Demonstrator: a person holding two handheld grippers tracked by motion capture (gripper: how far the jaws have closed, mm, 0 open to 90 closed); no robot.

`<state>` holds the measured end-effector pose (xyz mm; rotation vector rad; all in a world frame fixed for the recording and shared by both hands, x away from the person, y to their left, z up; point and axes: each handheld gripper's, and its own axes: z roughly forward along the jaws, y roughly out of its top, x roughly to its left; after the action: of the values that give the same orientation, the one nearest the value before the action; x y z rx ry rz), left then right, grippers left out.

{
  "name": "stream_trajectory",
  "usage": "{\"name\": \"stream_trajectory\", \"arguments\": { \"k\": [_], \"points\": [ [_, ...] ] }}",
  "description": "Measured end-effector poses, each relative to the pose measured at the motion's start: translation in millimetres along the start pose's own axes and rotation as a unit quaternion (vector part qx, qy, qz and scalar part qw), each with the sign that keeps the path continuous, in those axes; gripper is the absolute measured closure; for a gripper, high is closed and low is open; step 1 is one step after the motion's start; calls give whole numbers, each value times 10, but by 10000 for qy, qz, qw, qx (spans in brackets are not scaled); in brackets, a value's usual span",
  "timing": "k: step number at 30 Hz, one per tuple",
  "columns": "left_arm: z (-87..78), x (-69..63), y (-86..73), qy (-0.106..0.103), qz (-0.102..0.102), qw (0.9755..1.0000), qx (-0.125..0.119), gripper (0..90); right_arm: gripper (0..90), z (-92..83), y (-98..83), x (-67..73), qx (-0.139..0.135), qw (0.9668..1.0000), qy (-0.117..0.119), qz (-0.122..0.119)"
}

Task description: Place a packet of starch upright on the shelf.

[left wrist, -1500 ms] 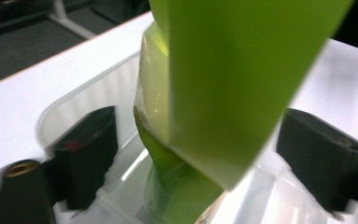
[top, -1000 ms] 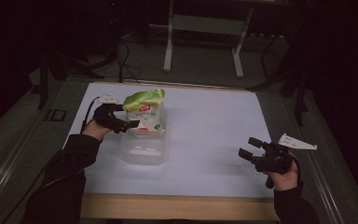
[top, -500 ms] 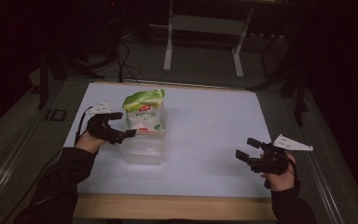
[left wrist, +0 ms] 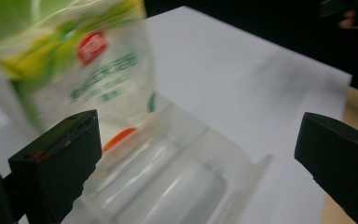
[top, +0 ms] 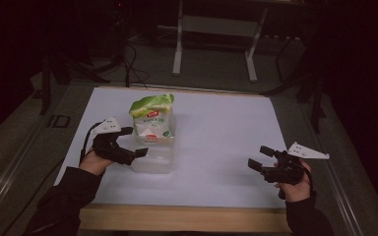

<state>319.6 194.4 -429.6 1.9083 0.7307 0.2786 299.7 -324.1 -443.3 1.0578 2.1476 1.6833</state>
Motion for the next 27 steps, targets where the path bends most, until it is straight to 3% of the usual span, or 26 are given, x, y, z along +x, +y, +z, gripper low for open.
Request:
{"name": "stream_trajectory", "arguments": {
  "k": [8, 17, 21, 27],
  "points": [
    [59, -290, -3, -445, 170, 9988, -93, 10, 142, 2, -7, 8, 24, 10000, 17, -33],
    [178, -575, 43, -846, 383, 9956, -125, 11, 141, 18, -21, 25, 45, 10000, 50, -60],
    [218, -690, 68, -1247, 408, 9910, -266, 10, 143, 28, -24, 30, 0, 9998, 192, -96],
    [322, -904, 118, -1554, 633, 9854, -278, 10, 143, 50, -33, 44, 75, 9996, 236, -115]
  ]
}}
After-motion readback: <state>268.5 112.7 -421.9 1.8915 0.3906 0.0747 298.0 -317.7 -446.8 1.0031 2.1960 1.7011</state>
